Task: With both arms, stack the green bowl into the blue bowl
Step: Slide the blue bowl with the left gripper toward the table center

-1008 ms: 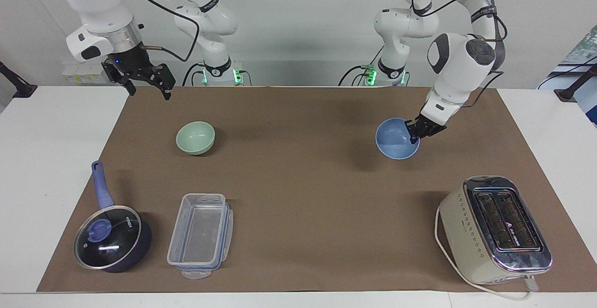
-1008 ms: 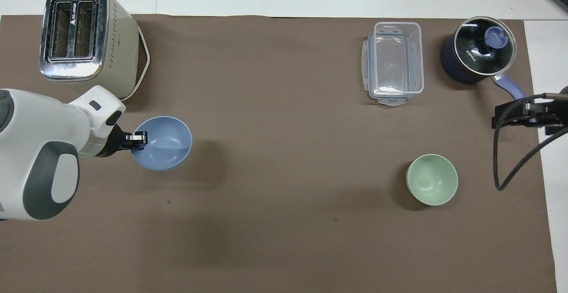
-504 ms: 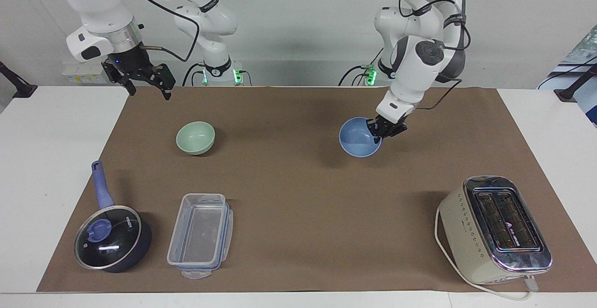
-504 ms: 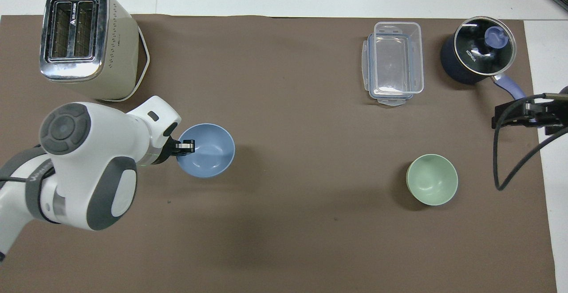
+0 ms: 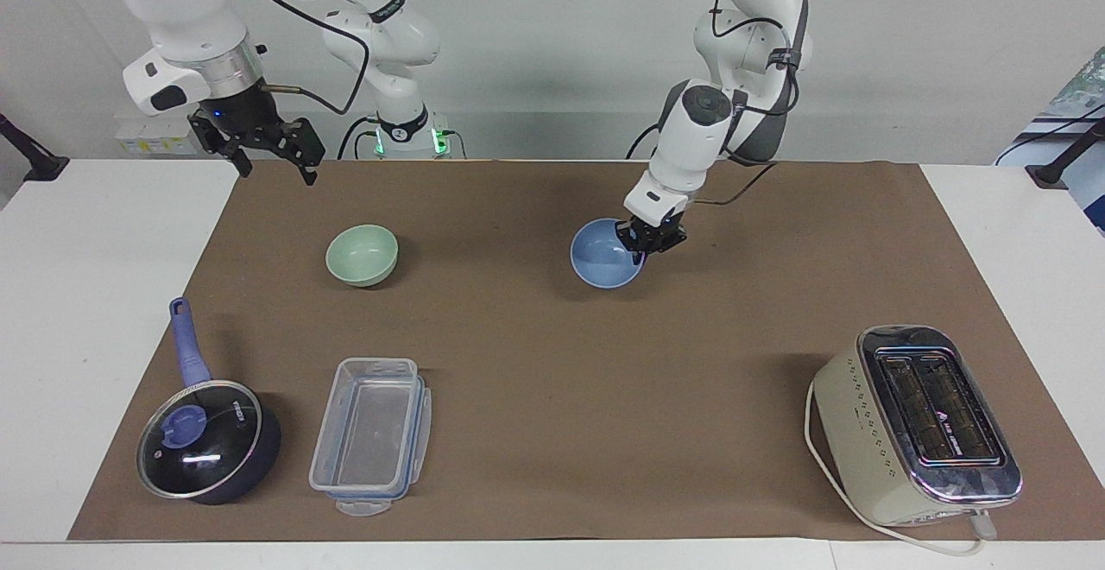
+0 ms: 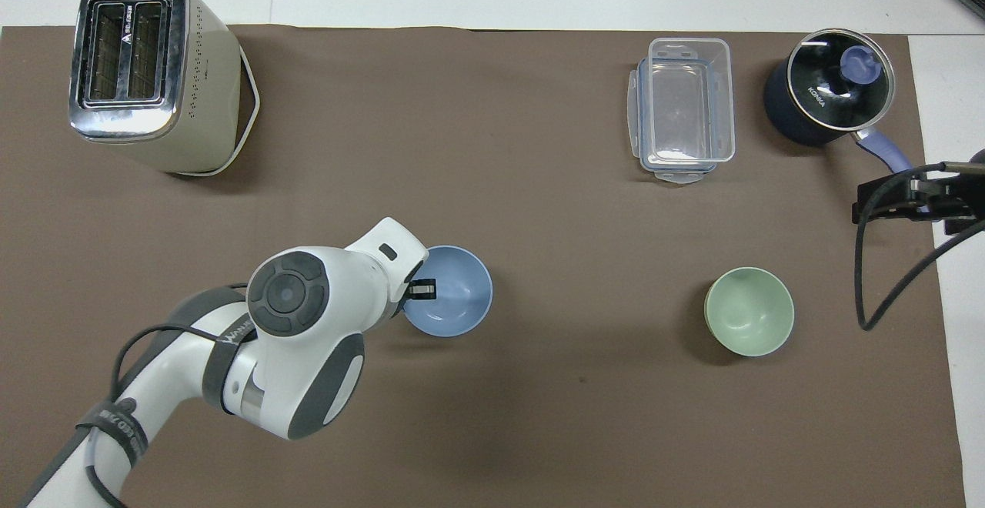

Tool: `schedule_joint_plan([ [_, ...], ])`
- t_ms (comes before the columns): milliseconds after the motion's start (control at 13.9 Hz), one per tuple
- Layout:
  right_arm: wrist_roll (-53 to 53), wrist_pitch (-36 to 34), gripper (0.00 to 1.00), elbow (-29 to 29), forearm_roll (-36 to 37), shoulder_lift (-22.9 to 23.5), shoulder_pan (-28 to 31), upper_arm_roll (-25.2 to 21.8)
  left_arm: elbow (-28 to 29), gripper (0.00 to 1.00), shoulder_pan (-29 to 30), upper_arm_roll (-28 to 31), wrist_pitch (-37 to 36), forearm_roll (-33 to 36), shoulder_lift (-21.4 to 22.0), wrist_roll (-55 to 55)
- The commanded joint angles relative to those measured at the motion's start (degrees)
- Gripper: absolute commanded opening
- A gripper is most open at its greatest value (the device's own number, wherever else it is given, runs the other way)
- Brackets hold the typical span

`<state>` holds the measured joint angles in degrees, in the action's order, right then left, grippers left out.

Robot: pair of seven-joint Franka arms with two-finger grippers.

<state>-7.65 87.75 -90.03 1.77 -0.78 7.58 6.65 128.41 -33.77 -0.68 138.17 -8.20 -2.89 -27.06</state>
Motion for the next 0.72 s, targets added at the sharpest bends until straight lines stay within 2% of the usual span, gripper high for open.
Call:
schedule_joint_plan([
  [0,1.1,0.4,1.0,-1.1,-0.5,-0.9,0.4,-0.1,3.3,0.0,-3.1,1.0,3.9,-0.9,0.3,-1.7],
  [216,1.0,0.4,1.0,-1.2,-0.5,-0.9,0.4,-0.1,5.7,0.03,-5.8,1.0,6.8,-1.0,0.2,-2.7],
  [288,1.0,0.5,1.0,-1.2,-0.5,-0.9,0.3,-0.1,5.7,0.77,-5.5,1.0,6.8,-0.9,0.2,-1.3],
  [360,1.0,0.5,1.0,-1.1,-0.5,-0.9,0.3,-0.1,5.7,1.0,-5.5,1.1,6.2,-0.9,0.3,-1.2],
  [504,1.0,0.5,1.0,-1.2,-0.6,-0.9,0.3,0.0,4.7,1.0,-4.7,1.4,5.5,-0.9,0.2,-1.5],
  [648,1.0,0.5,1.0,-1.2,-0.6,-0.9,0.3,0.0,1.9,1.0,-1.0,1.5,-0.5,-0.9,0.2,-1.0],
])
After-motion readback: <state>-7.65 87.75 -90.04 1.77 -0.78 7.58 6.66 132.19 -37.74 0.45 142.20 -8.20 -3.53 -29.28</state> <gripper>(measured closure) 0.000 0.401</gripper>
